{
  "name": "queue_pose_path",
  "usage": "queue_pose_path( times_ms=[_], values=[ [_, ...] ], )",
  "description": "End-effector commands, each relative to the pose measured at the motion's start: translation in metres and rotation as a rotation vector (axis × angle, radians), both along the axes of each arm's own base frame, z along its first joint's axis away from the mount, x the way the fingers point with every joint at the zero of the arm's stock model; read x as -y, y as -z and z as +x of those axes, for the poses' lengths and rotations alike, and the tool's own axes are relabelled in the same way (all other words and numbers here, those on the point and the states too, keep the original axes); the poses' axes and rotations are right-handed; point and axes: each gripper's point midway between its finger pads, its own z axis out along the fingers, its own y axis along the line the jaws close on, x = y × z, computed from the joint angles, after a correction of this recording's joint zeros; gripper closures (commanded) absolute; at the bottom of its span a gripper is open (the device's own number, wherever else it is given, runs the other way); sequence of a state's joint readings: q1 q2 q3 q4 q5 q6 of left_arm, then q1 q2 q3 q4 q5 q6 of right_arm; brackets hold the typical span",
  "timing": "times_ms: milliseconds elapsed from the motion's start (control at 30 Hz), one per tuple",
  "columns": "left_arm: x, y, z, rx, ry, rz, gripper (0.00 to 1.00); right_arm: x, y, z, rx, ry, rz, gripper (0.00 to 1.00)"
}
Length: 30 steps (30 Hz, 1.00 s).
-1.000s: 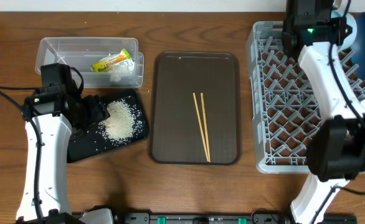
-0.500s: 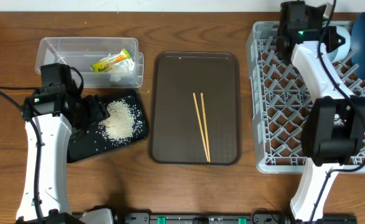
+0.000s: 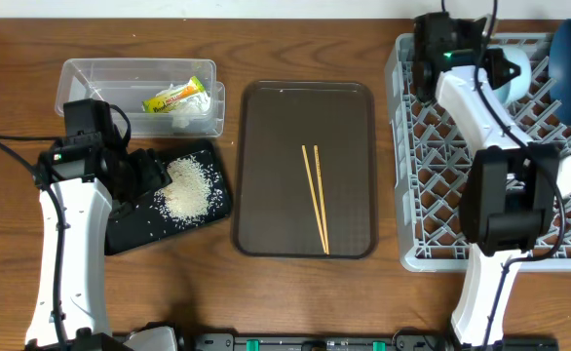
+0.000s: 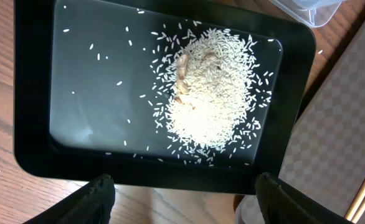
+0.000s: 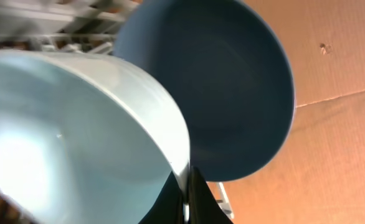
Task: Sort waste into correct bins and load items into the dishwasher rack
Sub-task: 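Set the light-blue bowl into the rack and open the right gripper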
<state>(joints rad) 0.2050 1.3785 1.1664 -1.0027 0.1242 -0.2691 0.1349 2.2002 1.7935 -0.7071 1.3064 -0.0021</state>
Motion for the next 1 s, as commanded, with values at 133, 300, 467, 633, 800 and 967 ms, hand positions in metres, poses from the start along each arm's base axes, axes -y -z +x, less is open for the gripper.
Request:
queue_pose_path(
  times_ms=[133, 300, 467, 633, 800, 967],
  values=[
    [-0.002, -0.004, 0.000, 0.008, -0.010, 0.002, 0.24, -0.033, 0.037, 0.004, -0.056, -0.079, 0.126, 0.99],
    [-0.002, -0.004, 0.000, 0.008, -0.010, 0.002, 0.24, -0.054, 0.062, -0.003, -0.164, -0.138, 0.249, 0.82],
    [-0.002, -0.004, 0.000, 0.008, -0.010, 0.002, 0.24, -0.061, 0.062, -0.008, -0.143, -0.130, 0.279, 0.62],
    [-0.002, -0.004, 0.000, 0.007, -0.010, 0.002, 0.24, -0.067, 0.037, -0.010, -0.094, -0.158, 0.342, 0.50],
    [-0.002, -0.004, 0.000, 0.008, -0.010, 0.002, 0.24, -0.097, -0.002, -0.012, 0.008, -0.280, 0.584, 0.31],
    [-0.002, -0.004, 0.000, 0.008, -0.010, 0.002, 0.24, -0.174, -0.025, -0.027, -0.001, -0.514, 0.991, 0.28]
  ],
)
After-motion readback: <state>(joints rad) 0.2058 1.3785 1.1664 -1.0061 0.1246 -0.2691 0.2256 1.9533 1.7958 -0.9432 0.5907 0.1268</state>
